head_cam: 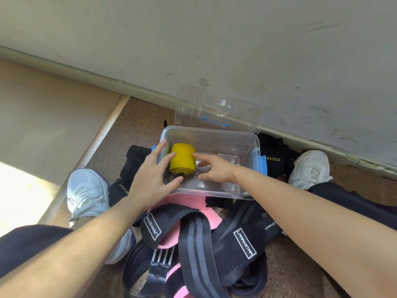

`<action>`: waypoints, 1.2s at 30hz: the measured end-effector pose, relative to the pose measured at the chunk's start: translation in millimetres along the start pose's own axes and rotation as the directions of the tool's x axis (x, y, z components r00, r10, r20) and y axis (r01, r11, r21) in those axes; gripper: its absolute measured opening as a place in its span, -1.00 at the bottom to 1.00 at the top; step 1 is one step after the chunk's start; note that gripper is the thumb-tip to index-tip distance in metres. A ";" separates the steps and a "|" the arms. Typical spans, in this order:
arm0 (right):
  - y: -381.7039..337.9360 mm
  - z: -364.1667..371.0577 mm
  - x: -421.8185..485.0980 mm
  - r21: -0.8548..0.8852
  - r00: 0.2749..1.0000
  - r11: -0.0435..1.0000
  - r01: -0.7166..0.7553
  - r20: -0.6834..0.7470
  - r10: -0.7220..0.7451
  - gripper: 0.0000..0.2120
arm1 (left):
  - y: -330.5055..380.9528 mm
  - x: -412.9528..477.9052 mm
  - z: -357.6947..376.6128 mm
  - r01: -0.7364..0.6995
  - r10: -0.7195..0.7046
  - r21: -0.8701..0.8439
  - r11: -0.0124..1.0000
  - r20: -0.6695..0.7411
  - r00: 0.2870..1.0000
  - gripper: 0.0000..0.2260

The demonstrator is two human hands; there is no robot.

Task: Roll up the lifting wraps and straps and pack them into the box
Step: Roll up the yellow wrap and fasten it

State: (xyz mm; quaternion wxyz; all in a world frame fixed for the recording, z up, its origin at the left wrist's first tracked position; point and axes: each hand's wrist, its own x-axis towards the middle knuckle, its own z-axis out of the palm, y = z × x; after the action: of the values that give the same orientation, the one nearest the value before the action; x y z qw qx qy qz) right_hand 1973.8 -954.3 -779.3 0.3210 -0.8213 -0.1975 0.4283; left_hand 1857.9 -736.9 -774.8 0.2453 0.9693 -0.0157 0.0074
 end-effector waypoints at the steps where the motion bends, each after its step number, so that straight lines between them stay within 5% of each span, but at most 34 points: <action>1: -0.4 -5.5 -5.8 -0.023 1.000 1.000 -0.006 -0.009 0.006 -0.21 | -0.6 0.5 0.7 -0.002 0.002 0.010 1.000 0.002 1.000 -0.34; 9: -36.3 -81.1 -64.1 -0.360 0.992 0.933 0.020 -0.112 -0.065 -0.63 | 8.8 -0.3 -4.7 -0.028 0.045 0.321 0.947 -0.046 0.998 -0.47; 14: -41.1 -100.1 -116.0 -0.460 0.984 0.888 0.029 -0.145 -0.107 -0.81 | 30.4 -5.9 -7.0 -0.132 0.176 0.340 0.931 -0.101 0.979 -0.63; 18: -26.1 -69.6 -155.4 -0.476 0.996 0.877 0.071 -0.013 -0.087 -0.86 | 61.3 -22.2 -16.0 -0.507 0.493 0.209 0.836 0.116 0.862 -0.68; 22: -7.9 -31.0 -172.7 -0.441 0.990 0.893 0.087 0.141 -0.027 -0.80 | 79.2 -43.5 -14.6 -0.619 0.544 0.130 0.775 0.362 0.757 -0.64; 25: 6.6 -8.2 -172.9 -0.427 0.980 0.902 0.059 0.199 0.030 -0.72 | 70.7 -59.2 -12.4 -0.567 0.442 0.232 0.790 0.425 0.790 -0.55; 30: 10.2 28.5 -162.6 -0.333 0.979 0.942 0.042 0.204 0.029 -0.47 | 50.4 -73.6 -13.7 -0.210 0.062 0.256 0.944 0.485 0.872 -0.50; 33: 4.0 48.3 -151.8 -0.234 0.982 0.972 0.031 0.188 0.014 -0.29 | 46.7 -71.6 -13.5 -0.127 0.030 0.152 0.980 0.518 0.855 -0.57; 36: -1.9 60.4 -144.7 -0.200 0.987 0.977 0.073 0.158 -0.042 -0.37 | 49.6 -66.2 -13.3 -0.104 0.056 0.059 0.993 0.539 0.841 -0.59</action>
State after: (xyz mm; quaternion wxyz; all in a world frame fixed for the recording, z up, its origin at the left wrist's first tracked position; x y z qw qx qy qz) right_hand 1843.3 -1018.0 -720.3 0.2310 -0.8087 -0.2883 0.4578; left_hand 1790.0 -772.4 -740.9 0.1887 0.9409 -0.1236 -0.2525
